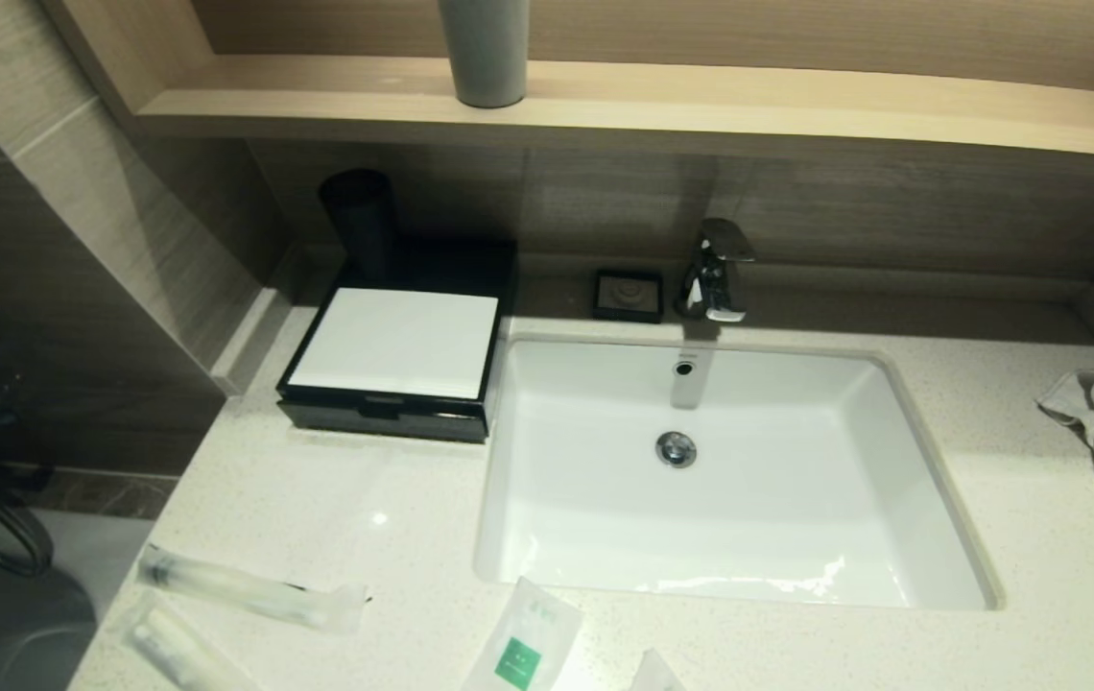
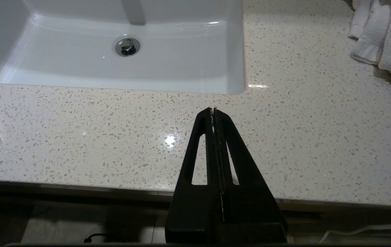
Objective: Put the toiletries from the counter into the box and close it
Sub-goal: Pick up the cup
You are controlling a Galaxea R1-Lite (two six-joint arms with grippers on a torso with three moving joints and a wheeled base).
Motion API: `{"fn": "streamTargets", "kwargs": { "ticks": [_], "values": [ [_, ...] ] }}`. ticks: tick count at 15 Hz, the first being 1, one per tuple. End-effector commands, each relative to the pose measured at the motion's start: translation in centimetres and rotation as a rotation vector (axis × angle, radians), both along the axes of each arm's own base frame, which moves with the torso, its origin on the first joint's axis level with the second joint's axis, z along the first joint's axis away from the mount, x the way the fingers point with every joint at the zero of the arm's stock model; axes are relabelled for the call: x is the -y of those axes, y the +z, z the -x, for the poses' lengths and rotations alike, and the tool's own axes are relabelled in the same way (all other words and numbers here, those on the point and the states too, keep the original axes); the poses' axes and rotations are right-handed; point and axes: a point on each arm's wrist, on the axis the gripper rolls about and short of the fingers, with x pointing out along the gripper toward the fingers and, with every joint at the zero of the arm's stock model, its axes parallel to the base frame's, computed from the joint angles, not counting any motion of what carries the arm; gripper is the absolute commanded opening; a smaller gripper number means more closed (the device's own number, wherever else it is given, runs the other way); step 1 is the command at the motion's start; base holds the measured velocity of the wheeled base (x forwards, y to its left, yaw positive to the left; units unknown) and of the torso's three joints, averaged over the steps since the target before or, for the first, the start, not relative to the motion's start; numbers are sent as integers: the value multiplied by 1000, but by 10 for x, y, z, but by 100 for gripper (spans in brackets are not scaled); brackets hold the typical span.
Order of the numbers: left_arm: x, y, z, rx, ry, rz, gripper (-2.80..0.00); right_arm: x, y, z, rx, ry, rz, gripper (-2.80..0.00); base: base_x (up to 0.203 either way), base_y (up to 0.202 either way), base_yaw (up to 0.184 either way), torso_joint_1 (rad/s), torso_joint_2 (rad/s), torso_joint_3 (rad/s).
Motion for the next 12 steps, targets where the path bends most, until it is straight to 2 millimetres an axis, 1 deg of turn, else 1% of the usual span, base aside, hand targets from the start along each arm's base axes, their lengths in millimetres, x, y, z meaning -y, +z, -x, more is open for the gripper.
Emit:
{"fn": "streamTargets", "kwargs": {
  "ticks": [1,12],
  "values": [
    [0,0,0,1,0,0,-280,0,0,0,-2,0,0,-280,0,0,0,0,0,0],
    [0,0,0,-1,-2,-6,-280,0,0,0,0,0,0,-280,0,0,0,0,0,0]
  ]
}}
